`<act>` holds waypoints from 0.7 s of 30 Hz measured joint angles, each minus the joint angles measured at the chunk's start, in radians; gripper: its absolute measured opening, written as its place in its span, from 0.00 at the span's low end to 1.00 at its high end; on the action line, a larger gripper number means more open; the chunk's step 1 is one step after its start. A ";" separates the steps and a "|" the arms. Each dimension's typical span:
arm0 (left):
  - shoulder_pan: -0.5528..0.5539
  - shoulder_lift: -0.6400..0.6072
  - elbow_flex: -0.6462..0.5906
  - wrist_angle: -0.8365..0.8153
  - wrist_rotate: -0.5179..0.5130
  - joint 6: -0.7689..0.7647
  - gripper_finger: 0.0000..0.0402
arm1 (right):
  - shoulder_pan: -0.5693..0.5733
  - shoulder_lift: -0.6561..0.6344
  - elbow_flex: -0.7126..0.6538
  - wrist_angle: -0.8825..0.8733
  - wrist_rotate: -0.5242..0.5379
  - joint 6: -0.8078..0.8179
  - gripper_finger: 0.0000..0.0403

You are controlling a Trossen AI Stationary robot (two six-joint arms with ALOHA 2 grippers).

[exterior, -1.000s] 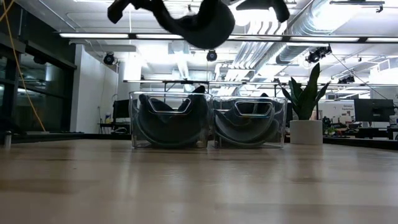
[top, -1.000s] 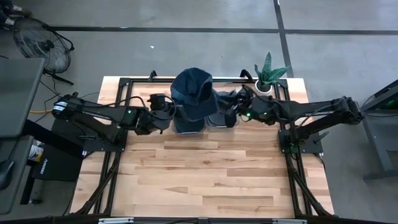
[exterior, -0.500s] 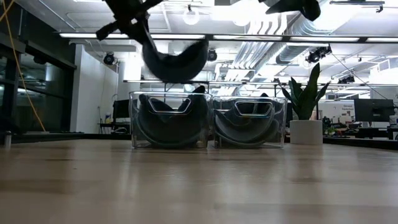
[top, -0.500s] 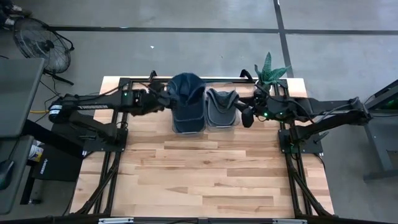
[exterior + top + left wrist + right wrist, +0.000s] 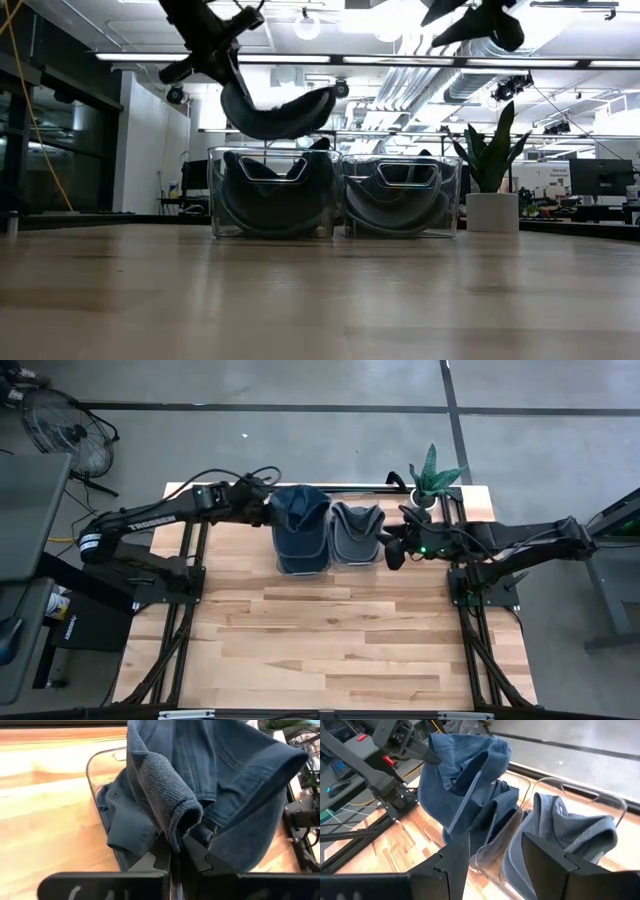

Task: Pick & Place hat
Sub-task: Put the blue cap into the left transparent bin

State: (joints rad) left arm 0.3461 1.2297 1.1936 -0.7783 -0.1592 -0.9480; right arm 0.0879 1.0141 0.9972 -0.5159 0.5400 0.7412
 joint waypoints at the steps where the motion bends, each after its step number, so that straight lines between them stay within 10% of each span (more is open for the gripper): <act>1: 0.010 0.002 -0.005 0.003 0.014 -0.001 0.02 | 0.000 0.000 -0.007 0.003 0.000 0.009 0.43; 21: 0.034 0.193 -0.059 0.079 0.106 -0.026 0.02 | 0.000 0.000 -0.032 0.016 -0.002 0.049 0.43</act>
State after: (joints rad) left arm 0.3798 1.4227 1.1347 -0.6998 -0.0536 -0.9737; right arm 0.0879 1.0142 0.9653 -0.4998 0.5375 0.7898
